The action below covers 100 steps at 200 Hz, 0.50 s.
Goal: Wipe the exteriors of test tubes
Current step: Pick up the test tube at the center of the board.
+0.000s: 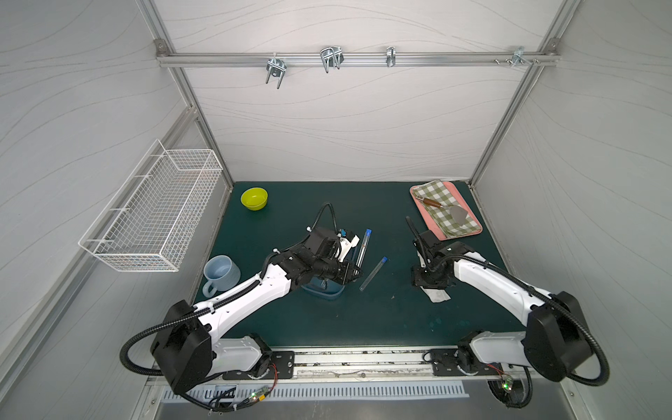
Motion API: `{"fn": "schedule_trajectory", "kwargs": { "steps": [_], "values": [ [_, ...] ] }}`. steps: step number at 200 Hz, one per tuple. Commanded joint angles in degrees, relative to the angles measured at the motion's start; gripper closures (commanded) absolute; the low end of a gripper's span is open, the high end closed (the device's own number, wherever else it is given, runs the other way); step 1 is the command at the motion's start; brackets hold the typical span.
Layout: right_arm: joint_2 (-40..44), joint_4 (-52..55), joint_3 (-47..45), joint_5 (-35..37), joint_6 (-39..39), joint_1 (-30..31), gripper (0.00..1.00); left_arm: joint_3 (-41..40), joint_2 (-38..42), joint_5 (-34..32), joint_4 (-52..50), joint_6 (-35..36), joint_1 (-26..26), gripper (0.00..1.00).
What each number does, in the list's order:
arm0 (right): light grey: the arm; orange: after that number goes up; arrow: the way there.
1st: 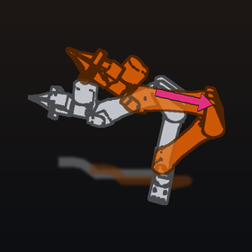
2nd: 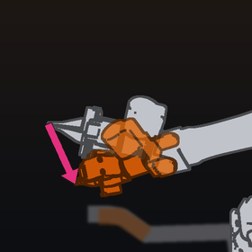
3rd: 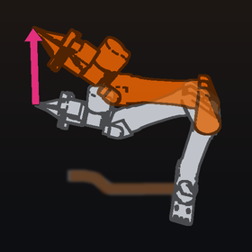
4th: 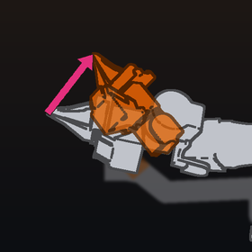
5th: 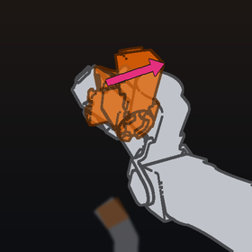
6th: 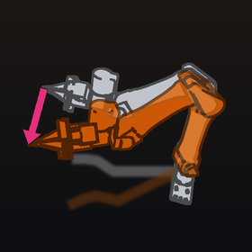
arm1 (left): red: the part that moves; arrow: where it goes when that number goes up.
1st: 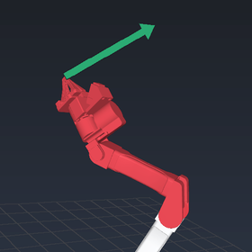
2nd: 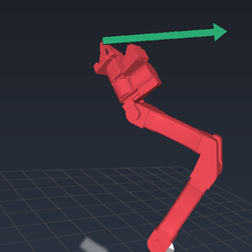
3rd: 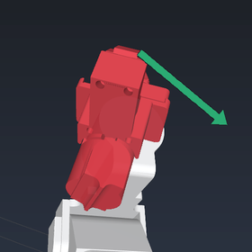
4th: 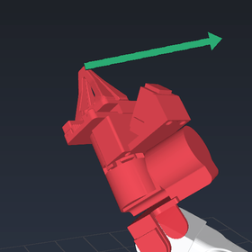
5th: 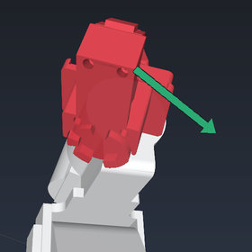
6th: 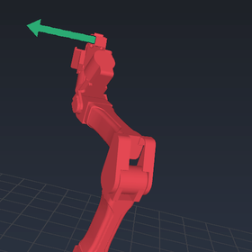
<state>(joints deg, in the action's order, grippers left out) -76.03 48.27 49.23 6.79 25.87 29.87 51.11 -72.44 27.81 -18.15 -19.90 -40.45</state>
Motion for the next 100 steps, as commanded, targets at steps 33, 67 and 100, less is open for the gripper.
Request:
{"fn": "schedule_trajectory", "kwargs": {
  "steps": [33, 67, 100],
  "values": [
    [-7.8, 0.8, 1.5, 3.0, -2.9, -0.4, 0.50, 0.0, 1.4, 1.6, 1.2, 0.9, 0.8, 0.95],
    [-10.1, 2.1, 3.0, 3.9, -3.1, -0.5, 0.76, -0.2, 1.7, 1.7, 1.3, 0.9, 0.9, 0.95],
    [-5.8, 6.4, 8.9, -8.3, -3.3, -0.5, 0.88, -0.3, 1.5, 1.9, 1.4, 1.0, 1.0, 0.95]
  ]
}}
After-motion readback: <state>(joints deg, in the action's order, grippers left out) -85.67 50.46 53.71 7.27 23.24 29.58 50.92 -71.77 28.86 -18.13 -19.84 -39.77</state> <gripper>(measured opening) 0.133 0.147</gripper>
